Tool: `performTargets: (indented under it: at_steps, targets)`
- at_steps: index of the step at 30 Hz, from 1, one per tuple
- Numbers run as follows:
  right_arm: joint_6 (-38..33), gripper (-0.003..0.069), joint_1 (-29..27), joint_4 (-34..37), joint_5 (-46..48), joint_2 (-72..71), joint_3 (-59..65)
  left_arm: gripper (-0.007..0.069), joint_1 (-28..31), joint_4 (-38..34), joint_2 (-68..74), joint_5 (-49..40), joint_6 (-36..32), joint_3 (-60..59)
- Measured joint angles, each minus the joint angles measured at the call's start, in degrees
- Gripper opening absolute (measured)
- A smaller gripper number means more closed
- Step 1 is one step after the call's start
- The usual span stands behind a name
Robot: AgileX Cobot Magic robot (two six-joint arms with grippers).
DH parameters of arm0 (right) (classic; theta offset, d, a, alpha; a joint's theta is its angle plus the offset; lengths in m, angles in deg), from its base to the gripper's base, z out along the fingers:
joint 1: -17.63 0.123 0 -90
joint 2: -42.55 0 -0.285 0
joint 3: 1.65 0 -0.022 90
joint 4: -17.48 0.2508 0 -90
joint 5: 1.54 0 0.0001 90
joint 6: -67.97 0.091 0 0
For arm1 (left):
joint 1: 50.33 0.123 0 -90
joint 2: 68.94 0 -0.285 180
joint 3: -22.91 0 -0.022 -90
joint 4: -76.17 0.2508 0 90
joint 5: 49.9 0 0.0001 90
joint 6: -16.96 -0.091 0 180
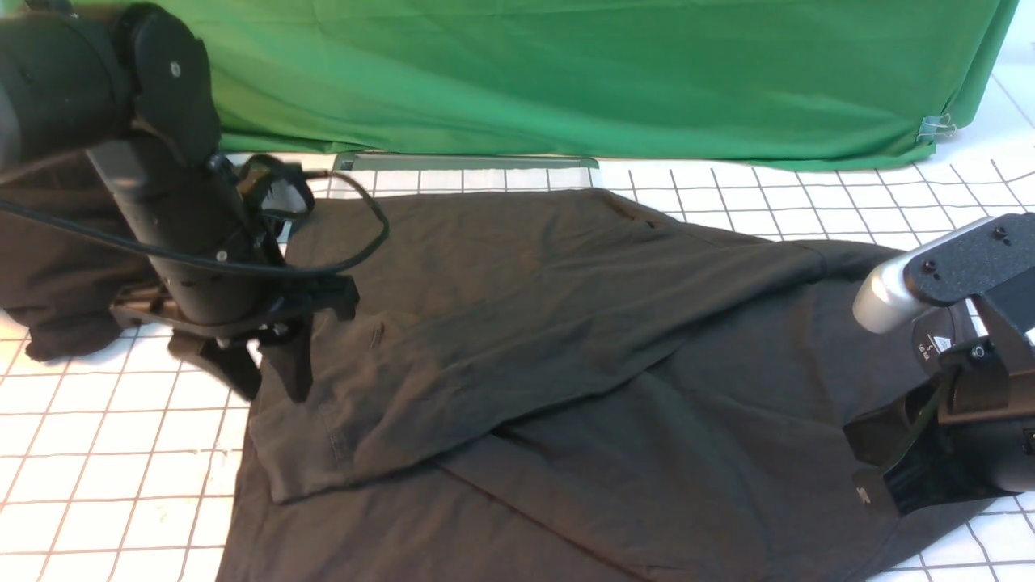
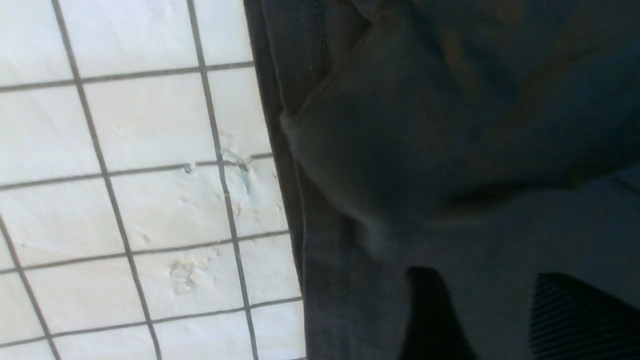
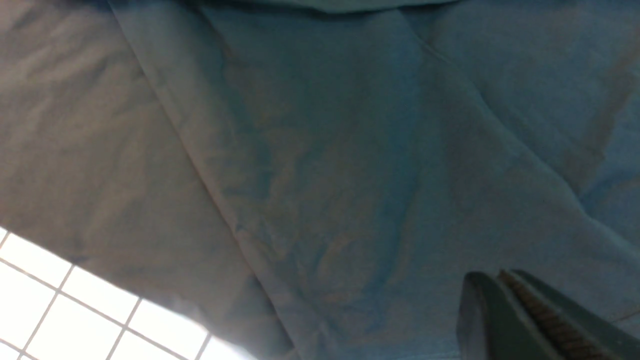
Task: Fold a long-sleeved shirt over a white checkered tablecloth.
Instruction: 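Grasp the near edge of the shirt at its hem and shoulder corners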
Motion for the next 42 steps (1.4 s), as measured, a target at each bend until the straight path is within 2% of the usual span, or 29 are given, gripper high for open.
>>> performTargets:
  at_steps: [3, 6, 10, 17, 22, 29, 32, 36, 38, 39, 40, 42]
  targets:
    - [0.32, 0.0014, 0.0, 0.0, 0.0, 0.0, 0.0, 0.043, 0.0, -2.97, -0.94, 0.04, -0.16, -5.35]
    - [0.47, 0.0017, 0.0, 0.0, 0.0, 0.0, 0.0, 0.0447, -0.25, -4.89, -2.75, 0.04, -0.92, -12.39]
    - [0.48, 0.002, 0.0, 0.0, 0.0, 0.0, 0.0, 0.0439, -2.39, -3.85, -6.57, 1.23, 0.03, -22.35]
    - [0.31, 0.002, 0.0, 0.0, -0.02, 0.0, 0.0, 0.043, -8.51, -0.27, -10.64, 10.8, 5.62, -33.66]
    - [-0.8, 0.0027, 0.0, 0.0, -0.02, 0.0, 0.0, 0.0427, -9.15, 0.48, -10.65, 17.21, 8.58, -37.35]
    - [-0.97, 0.0036, 0.0, 0.0, -0.02, 0.0, 0.0, 0.0421, -9.15, 2.6, -10.81, 17.94, 13.56, -37.7]
    - [-1.3, 0.0039, 0.0, 0.0, -0.02, 0.0, 0.0, 0.0381, -9.27, 2.64, -10.81, 17.94, 14.35, -37.7]
    - [-3.61, 0.0041, 0.0, 0.73, 1.1, 0.0, 0.0, 0.0236, -9.33, 3.35, -11.16, 17.8, 12.66, -37.7]
    - [-8.14, 0.0042, 0.0, 3.28, 4.15, 0.02, 0.0, 0.0106, -9.33, 4.83, -11.66, 16.48, 11.25, -37.7]
    - [-9.27, 0.0043, 0.0, 4.02, 5.03, 0.07, 0.0, 0.0097, -9.33, 4.95, -11.88, 16.37, 11.12, -37.7]
    - [-13.28, 0.0043, 0.0, 6.73, 8.44, 0.43, 0.0, 0.0042, -9.33, 5.43, -13.04, 15.48, 10.61, -37.7]
    - [-17.68, 0.0046, 0.0, 9.77, 13.19, 1.34, 0.0, 0.0023, -9.33, 5.81, -15.32, 13.89, 10.03, -37.7]
